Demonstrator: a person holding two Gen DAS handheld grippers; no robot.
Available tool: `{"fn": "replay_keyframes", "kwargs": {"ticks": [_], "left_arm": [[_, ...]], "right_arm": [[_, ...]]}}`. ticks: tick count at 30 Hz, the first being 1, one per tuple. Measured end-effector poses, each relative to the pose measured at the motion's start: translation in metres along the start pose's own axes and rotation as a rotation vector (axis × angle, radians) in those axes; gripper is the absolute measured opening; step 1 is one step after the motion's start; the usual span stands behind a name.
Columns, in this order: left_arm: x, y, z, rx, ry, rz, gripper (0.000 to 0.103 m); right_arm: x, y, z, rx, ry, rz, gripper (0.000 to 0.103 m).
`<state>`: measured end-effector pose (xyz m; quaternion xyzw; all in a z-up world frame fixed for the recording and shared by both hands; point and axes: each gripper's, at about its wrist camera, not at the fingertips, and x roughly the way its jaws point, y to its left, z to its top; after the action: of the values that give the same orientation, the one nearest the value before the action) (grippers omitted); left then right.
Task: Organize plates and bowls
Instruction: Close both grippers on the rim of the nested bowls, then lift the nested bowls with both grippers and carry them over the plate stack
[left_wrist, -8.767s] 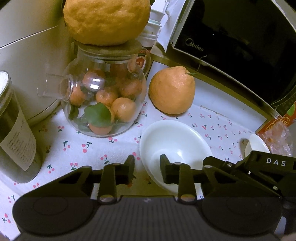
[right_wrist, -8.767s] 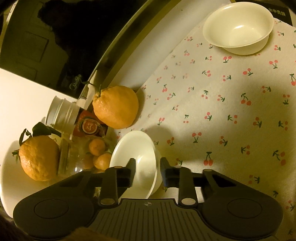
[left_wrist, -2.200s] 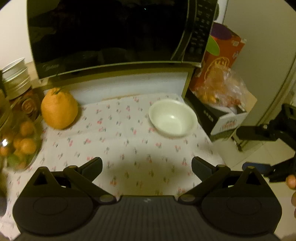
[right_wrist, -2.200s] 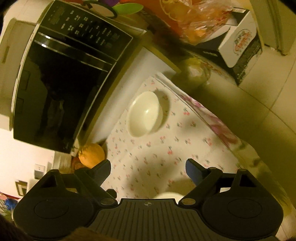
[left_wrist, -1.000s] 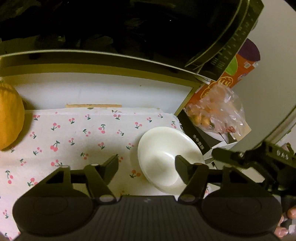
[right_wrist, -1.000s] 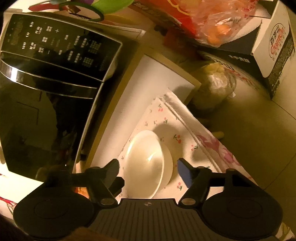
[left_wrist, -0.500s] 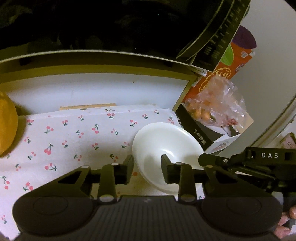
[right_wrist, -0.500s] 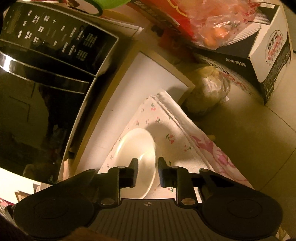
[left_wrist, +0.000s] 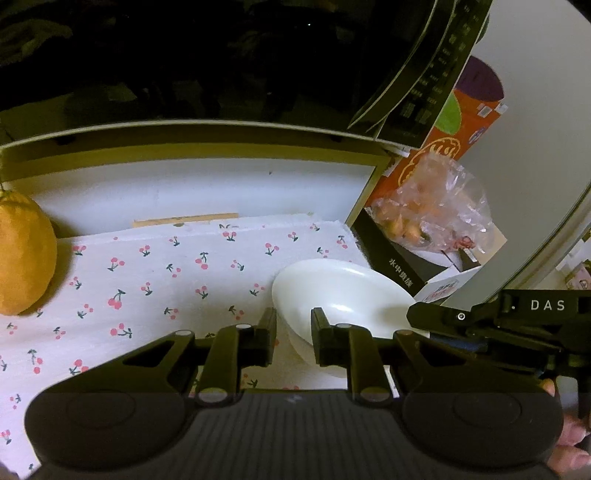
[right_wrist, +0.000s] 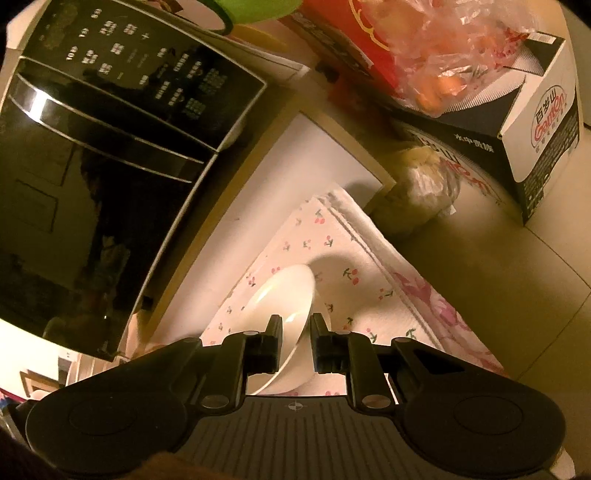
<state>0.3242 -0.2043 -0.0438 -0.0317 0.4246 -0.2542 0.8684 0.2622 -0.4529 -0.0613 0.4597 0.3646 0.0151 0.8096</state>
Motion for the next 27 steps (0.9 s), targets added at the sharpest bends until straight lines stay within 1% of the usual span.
{"fn": "replay_keyframes", "kwargs": {"ticks": [17,27], "left_arm": [[-0.062,-0.017,-0.001,0.032,-0.04,0.009,0.018],[-0.093,-0.022,-0.016,0.019,-0.042,0.016,0.018]], "right_arm": [[-0.053,0.039,-0.015,-0.042,-0.03,0.013,0.016],[-0.082,0.051,-0.038,-0.058,-0.022,0.015,0.017]]}}
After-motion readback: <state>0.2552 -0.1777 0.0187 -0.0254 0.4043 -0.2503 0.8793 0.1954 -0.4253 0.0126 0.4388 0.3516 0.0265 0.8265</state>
